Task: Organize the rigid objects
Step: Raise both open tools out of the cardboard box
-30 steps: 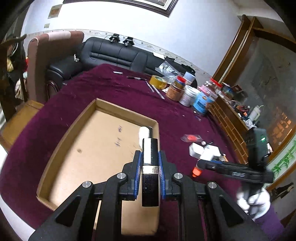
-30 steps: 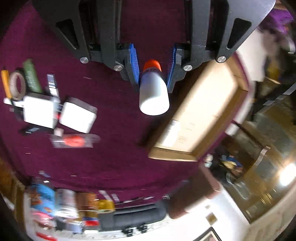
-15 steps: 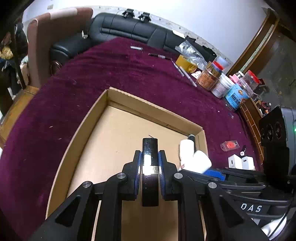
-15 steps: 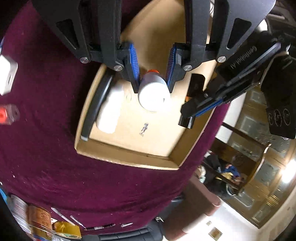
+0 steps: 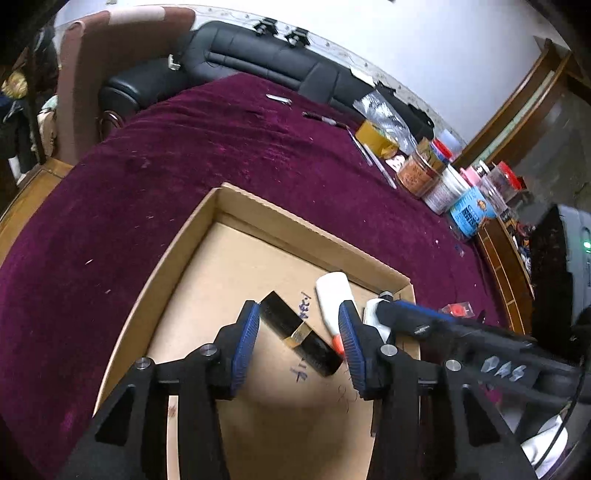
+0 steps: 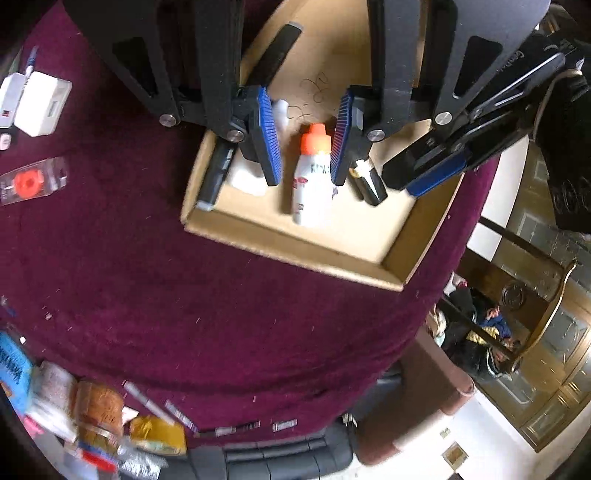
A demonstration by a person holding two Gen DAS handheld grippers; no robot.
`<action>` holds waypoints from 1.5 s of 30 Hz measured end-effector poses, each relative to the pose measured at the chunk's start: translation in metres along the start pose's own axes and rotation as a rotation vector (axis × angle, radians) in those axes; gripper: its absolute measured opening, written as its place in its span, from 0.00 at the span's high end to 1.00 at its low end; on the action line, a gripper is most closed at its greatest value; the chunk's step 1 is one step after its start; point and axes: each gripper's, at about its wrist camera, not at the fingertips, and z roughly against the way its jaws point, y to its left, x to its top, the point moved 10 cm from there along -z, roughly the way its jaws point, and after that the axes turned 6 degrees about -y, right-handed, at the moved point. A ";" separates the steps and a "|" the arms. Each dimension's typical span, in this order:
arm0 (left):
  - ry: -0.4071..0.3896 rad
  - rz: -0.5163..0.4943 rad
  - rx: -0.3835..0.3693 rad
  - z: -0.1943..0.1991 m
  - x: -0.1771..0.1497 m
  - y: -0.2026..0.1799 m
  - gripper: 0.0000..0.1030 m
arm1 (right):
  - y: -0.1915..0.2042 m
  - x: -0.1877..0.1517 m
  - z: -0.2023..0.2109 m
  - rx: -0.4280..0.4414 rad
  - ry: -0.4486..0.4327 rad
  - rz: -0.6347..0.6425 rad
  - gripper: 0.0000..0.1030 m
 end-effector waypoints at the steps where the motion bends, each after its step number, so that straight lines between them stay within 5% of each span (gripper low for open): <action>1: -0.007 0.004 0.004 0.003 -0.001 0.002 0.62 | -0.001 0.000 0.008 0.005 -0.022 0.003 0.75; 5: -0.021 0.033 0.021 0.006 -0.008 0.009 0.58 | -0.011 -0.004 0.054 -0.036 -0.149 0.058 0.73; 10: -0.051 0.075 0.047 0.010 -0.011 0.022 0.58 | -0.044 -0.030 0.115 -0.149 -0.297 0.122 0.59; 14: -0.053 0.116 0.084 0.014 -0.017 0.033 0.47 | -0.076 -0.052 0.152 -0.210 -0.375 0.102 0.58; 18: -0.028 0.123 0.120 0.013 -0.026 0.035 0.47 | -0.107 -0.072 0.172 -0.245 -0.409 0.056 0.51; 25: -0.105 -0.014 0.155 0.041 -0.021 -0.003 0.47 | -0.147 -0.091 0.189 -0.280 -0.440 -0.001 0.51; 30: -0.201 -0.246 0.228 0.083 -0.031 -0.067 0.46 | -0.167 -0.101 0.199 -0.293 -0.465 -0.042 0.51; 38: -0.329 -0.273 0.302 0.146 -0.050 -0.108 0.26 | -0.189 -0.122 0.204 -0.311 -0.477 -0.096 0.51; 45: -0.358 -0.363 0.323 0.159 -0.054 -0.138 0.25 | -0.214 -0.140 0.197 -0.324 -0.468 -0.138 0.51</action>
